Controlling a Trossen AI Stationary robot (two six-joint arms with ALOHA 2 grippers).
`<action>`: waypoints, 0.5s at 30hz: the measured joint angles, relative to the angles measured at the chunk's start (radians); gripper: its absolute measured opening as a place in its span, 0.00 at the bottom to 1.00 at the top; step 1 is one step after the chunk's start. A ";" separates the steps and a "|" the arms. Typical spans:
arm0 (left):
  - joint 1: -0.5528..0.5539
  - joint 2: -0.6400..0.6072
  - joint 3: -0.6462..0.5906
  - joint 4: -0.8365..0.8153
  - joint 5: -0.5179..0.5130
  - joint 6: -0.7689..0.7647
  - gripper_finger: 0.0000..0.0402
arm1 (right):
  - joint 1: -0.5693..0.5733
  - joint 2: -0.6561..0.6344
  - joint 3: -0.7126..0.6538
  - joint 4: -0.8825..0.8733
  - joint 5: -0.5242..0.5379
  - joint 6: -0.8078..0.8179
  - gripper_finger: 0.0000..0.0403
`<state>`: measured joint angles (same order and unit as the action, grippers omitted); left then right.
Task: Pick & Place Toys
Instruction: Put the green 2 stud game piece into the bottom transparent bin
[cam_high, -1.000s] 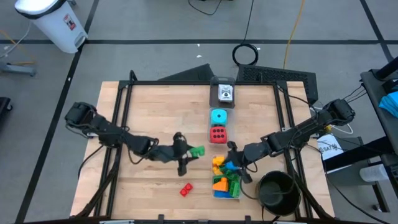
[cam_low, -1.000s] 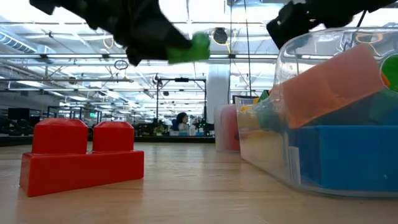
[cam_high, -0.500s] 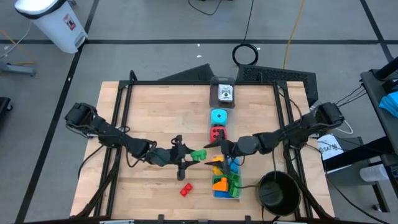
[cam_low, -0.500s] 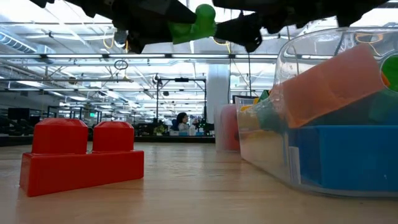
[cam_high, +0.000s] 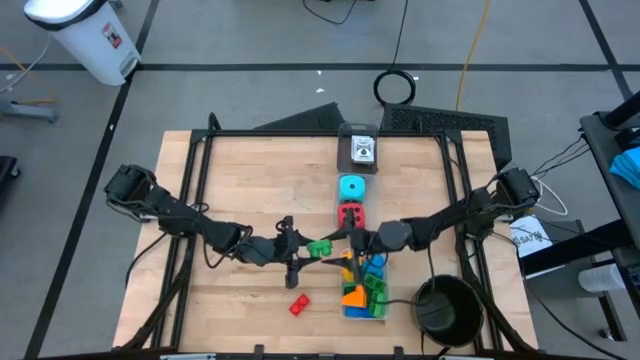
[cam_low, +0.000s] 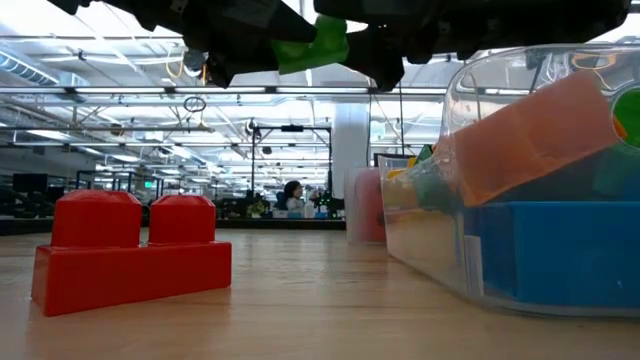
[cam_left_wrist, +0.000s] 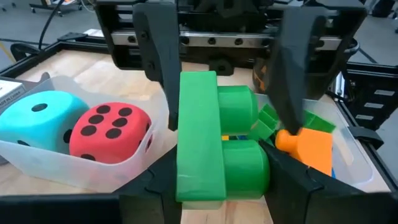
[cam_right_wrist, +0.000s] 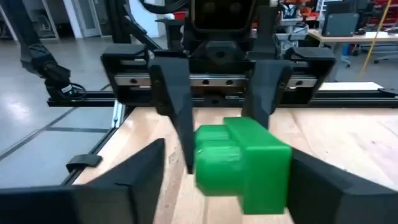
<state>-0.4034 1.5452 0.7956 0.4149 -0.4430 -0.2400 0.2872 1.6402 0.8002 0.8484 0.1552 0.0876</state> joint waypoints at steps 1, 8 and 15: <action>0.000 0.000 0.000 0.000 0.000 -0.001 0.43 | 0.000 0.000 0.000 0.000 0.000 0.001 0.60; 0.000 0.000 0.000 -0.001 0.046 -0.004 0.46 | -0.006 -0.001 0.000 -0.030 -0.009 0.009 0.35; 0.000 0.000 0.000 -0.001 0.127 -0.060 0.53 | 0.000 -0.127 0.001 -0.281 -0.056 0.005 0.35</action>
<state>-0.4038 1.5452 0.7959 0.4137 -0.3162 -0.3002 0.2867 1.5129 0.8013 0.5671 0.0988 0.0926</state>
